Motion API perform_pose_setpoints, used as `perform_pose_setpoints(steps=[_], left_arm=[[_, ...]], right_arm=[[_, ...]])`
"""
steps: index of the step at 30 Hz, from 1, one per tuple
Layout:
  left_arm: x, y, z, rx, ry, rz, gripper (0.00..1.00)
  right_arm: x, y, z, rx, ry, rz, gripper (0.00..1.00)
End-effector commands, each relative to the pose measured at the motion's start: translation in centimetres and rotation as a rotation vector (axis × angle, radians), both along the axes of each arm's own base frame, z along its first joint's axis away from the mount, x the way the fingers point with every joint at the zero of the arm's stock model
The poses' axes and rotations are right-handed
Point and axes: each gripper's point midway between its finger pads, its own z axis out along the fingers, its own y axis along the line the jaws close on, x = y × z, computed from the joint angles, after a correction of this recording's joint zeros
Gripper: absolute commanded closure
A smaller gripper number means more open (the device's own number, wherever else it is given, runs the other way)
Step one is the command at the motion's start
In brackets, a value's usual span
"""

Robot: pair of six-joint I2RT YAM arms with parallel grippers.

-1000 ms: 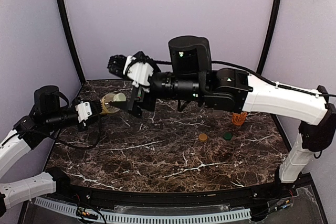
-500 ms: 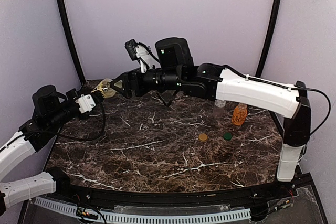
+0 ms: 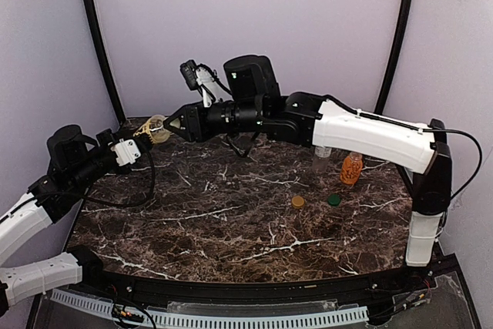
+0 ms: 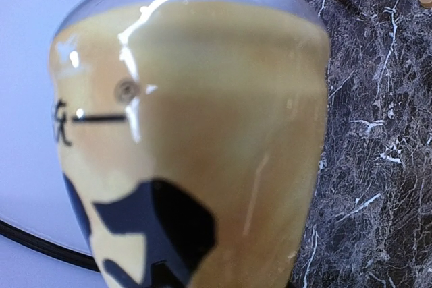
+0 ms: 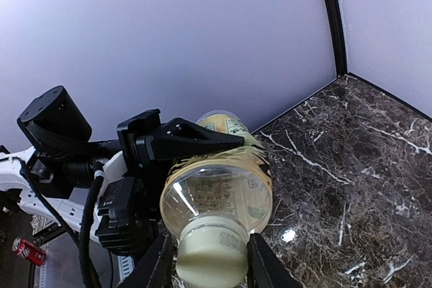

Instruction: Unscrew the bottle caps

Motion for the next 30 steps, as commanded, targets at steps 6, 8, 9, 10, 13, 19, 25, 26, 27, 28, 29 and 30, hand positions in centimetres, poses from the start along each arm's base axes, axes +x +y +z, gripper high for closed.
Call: perform_pose_setpoints(steps=[6, 8, 9, 10, 13, 19, 25, 26, 27, 28, 29, 30], left_arm=[[-0.1, -0.3, 0.1, 0.0, -0.016, -0.015, 0.69], [-0.3, -0.5, 0.1, -0.007, -0.008, -0.027, 0.69], [-0.5, -0.7, -0.2, -0.005, 0.01, -0.043, 0.69], [-0.7, -0.8, -0.2, -0.014, 0.024, -0.054, 0.7], [-2.9, -2.3, -1.9, 0.001, 0.159, -0.182, 0.7], [-8.0, -4.0, -5.7, 0.049, 0.402, -0.406, 0.7], [-10.8, -3.9, -7.6, 0.102, 0.522, -0.495, 0.71], [-11.4, -3.8, -8.2, 0.113, 0.555, -0.507, 0.71], [-11.7, -3.7, -8.5, 0.13, 0.559, -0.519, 0.71], [-12.1, -3.6, -8.9, 0.136, 0.582, -0.527, 0.71], [-12.3, -3.6, -9.0, 0.143, 0.585, -0.532, 0.71], [-12.4, -3.5, -9.2, 0.145, 0.597, -0.534, 0.71]], right_arm=[[0.2, 0.5, 0.4, 0.017, -0.005, 0.03, 0.96], [-0.1, 0.6, 0.4, 0.004, -0.039, 0.055, 1.0], [-0.5, 0.6, 0.5, -0.003, -0.07, 0.083, 1.0], [-1.0, 0.7, 0.5, -0.012, -0.11, 0.117, 1.0], [-3.1, 0.3, 0.7, -0.062, -0.316, 0.218, 1.0], [-9.6, -1.0, -3.0, -0.231, -0.867, 0.462, 1.0], [-11.3, -2.4, -5.1, -0.377, -1.202, 0.548, 1.0], [-11.4, -2.7, -5.4, -0.403, -1.251, 0.558, 1.0], [-11.5, -2.8, -5.8, -0.429, -1.295, 0.568, 1.0], [-11.5, -3.0, -6.1, -0.456, -1.34, 0.575, 1.0], [-11.6, -3.1, -6.3, -0.486, -1.388, 0.582, 1.0], [-11.4, -3.2, -6.5, -0.524, -1.419, 0.576, 1.0]])
